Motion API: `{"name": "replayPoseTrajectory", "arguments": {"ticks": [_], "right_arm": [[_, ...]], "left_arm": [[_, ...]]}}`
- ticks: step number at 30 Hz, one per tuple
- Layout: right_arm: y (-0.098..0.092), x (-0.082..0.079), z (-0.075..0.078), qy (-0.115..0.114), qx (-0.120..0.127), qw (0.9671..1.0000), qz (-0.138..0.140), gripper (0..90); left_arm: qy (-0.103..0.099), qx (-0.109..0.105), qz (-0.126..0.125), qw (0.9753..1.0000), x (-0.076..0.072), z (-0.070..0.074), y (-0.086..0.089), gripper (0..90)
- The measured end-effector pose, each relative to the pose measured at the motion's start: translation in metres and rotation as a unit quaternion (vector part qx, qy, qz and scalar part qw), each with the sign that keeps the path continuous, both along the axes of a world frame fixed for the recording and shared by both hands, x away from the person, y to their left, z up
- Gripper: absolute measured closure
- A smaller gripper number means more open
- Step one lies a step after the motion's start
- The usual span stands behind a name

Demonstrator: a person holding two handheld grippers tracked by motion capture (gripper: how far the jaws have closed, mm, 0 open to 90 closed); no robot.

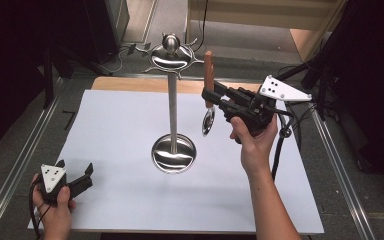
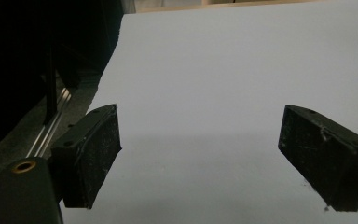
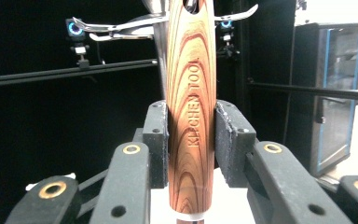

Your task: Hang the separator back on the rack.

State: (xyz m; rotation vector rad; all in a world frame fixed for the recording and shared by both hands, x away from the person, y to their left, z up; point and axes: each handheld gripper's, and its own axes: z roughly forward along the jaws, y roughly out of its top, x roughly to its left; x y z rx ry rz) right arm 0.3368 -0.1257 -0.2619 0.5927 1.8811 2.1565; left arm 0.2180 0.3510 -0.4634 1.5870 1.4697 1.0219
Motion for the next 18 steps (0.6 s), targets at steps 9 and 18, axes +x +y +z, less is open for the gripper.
{"name": "replayPoseTrajectory", "arguments": {"ticks": [9, 18], "right_arm": [[-0.003, 0.008, 0.0, 0.028, 0.017, 0.9986, 0.042, 69.8], [-0.005, 0.016, -0.003, 0.048, 0.026, 0.9953, 0.08, 69.7]], "left_arm": [[0.0, 0.0, 0.0, 1.0, 0.0, 0.0, 0.0, 13.9], [-0.001, 0.0, 0.0, 1.0, 0.0, 0.0, 0.0, 13.9]]}}
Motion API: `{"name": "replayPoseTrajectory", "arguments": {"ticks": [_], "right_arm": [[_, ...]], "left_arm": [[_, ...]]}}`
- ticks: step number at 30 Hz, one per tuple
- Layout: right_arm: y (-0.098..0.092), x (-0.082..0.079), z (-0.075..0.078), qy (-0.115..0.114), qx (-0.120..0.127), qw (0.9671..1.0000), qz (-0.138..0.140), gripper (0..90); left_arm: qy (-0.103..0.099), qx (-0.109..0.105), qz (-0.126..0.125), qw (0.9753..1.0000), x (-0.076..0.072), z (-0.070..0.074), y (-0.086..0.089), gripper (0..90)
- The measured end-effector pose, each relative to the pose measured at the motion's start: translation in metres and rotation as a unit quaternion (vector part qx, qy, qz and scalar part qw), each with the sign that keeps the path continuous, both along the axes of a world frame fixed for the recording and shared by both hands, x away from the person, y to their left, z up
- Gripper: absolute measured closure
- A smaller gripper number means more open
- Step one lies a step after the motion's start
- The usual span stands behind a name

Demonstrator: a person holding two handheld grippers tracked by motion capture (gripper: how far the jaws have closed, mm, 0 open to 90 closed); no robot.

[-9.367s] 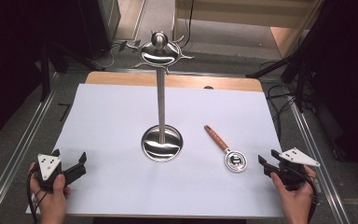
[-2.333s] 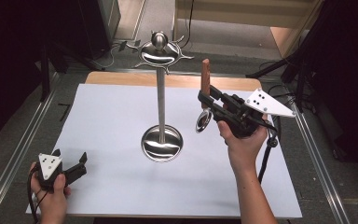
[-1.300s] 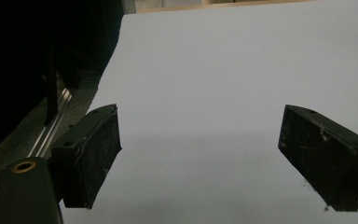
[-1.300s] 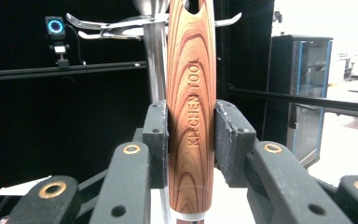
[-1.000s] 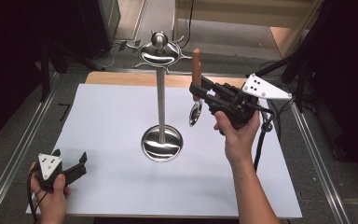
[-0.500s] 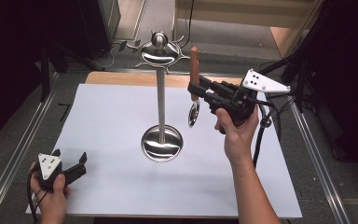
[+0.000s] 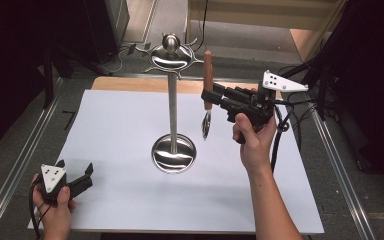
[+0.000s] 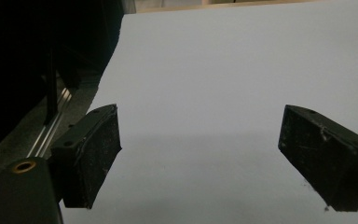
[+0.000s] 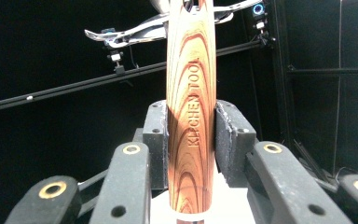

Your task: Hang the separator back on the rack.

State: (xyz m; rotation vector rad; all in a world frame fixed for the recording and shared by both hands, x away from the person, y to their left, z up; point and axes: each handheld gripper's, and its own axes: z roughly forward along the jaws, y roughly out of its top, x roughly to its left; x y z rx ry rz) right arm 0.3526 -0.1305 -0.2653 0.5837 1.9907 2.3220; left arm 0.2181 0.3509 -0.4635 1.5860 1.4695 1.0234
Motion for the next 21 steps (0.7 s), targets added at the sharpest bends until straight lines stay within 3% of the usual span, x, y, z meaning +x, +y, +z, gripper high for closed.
{"name": "replayPoseTrajectory", "arguments": {"ticks": [21], "right_arm": [[0.006, 0.0014, -0.0044, -0.016, -0.01, 0.9998, -0.002, 69.7]], "left_arm": [[0.0, 0.001, -0.001, 1.0, 0.0, 0.0, 0.0001, 13.8]]}}
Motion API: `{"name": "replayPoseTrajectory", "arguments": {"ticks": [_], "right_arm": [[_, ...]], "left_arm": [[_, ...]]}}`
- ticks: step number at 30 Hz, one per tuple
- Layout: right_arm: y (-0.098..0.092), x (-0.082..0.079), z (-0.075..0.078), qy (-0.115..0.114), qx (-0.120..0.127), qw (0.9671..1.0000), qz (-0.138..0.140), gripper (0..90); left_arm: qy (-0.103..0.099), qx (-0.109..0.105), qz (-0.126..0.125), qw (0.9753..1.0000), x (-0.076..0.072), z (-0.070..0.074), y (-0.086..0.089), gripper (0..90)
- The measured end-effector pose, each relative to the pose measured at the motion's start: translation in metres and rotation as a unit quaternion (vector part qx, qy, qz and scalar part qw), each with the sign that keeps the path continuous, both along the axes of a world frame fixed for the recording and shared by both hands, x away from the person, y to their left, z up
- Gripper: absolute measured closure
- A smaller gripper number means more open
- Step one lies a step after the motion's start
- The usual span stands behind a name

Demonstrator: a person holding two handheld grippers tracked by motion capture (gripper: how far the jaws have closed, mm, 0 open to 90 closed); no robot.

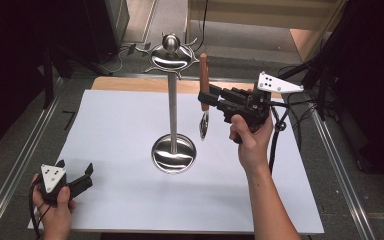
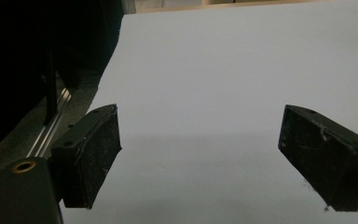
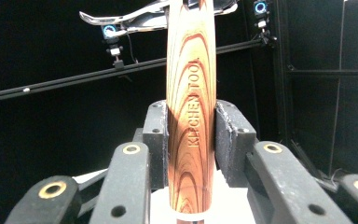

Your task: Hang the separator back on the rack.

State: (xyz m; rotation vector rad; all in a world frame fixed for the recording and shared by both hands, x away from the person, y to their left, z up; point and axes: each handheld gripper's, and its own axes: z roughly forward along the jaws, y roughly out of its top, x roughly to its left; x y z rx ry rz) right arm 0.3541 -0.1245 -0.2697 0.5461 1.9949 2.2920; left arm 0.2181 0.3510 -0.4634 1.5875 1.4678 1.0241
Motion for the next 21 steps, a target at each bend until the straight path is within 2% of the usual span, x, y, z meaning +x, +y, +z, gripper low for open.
{"name": "replayPoseTrajectory", "arguments": {"ticks": [5, 16, 21], "right_arm": [[-0.0018, -0.0012, -0.0018, -0.012, 0.001, 0.9999, -0.007, 69.7], [-0.002, 0.0002, -0.0049, -0.016, -0.005, 0.9999, -0.003, 69.7], [0.0001, 0.0022, -0.0089, -0.023, 0.006, 0.9997, 0.001, 69.6]], "left_arm": [[0.001, 0.001, 0.0, 1.0, 0.0, 0.0001, -0.0001, 13.9], [0.0, 0.001, 0.0, 1.0, 0.0001, -0.0001, -0.0004, 13.9], [-0.001, 0.001, 0.0, 1.0, 0.0, -0.0001, -0.0003, 13.9]]}}
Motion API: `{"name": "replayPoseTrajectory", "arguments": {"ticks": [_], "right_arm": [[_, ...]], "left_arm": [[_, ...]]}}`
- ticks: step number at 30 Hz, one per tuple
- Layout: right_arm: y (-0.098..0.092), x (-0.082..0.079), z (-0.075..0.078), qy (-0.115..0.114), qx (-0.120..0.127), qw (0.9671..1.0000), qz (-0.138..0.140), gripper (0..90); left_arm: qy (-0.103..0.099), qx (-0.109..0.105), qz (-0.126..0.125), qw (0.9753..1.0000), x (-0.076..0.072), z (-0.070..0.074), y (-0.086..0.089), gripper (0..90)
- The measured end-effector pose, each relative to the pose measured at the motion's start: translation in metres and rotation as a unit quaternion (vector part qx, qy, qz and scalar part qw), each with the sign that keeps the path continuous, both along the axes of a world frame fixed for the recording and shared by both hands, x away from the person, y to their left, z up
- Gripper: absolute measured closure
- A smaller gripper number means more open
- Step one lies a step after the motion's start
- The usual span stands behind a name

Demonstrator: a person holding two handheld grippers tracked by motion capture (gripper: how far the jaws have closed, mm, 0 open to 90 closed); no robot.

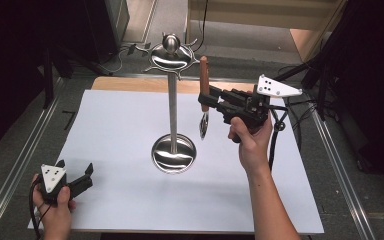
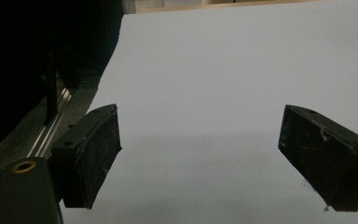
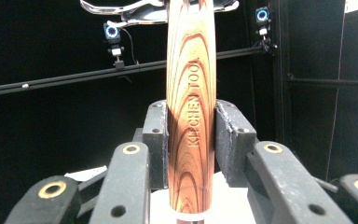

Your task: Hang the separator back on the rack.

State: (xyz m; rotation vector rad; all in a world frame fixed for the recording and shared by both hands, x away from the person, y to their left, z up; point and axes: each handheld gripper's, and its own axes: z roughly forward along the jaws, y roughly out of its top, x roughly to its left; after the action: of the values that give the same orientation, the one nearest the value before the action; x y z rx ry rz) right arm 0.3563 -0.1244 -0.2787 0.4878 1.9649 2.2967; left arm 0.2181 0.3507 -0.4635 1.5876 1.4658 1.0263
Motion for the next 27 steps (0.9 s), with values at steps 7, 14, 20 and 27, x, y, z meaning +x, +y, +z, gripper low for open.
{"name": "replayPoseTrajectory", "arguments": {"ticks": [7, 14, 20, 27], "right_arm": [[0.001, 0.0, -0.003, -0.018, 0.003, 0.9998, -0.011, 68.7], [-0.004, -0.005, -0.002, -0.018, -0.006, 0.9992, -0.034, 48.6], [-0.012, -0.011, -0.008, -0.022, -0.027, 0.9957, -0.086, 35.8], [-0.023, -0.018, -0.021, -0.007, -0.061, 0.9869, -0.15, 25.9]], "left_arm": [[0.001, 0.0, 0.0, 1.0, 0.0, 0.0, 0.0, 13.9], [0.001, 0.001, 0.001, 1.0, 0.0, 0.0, 0.0, 13.8], [0.002, 0.002, 0.001, 1.0, 0.0, 0.0, 0.0, 13.9], [0.001, 0.002, 0.001, 1.0, 0.0, 0.0, -0.001, 13.9]]}}
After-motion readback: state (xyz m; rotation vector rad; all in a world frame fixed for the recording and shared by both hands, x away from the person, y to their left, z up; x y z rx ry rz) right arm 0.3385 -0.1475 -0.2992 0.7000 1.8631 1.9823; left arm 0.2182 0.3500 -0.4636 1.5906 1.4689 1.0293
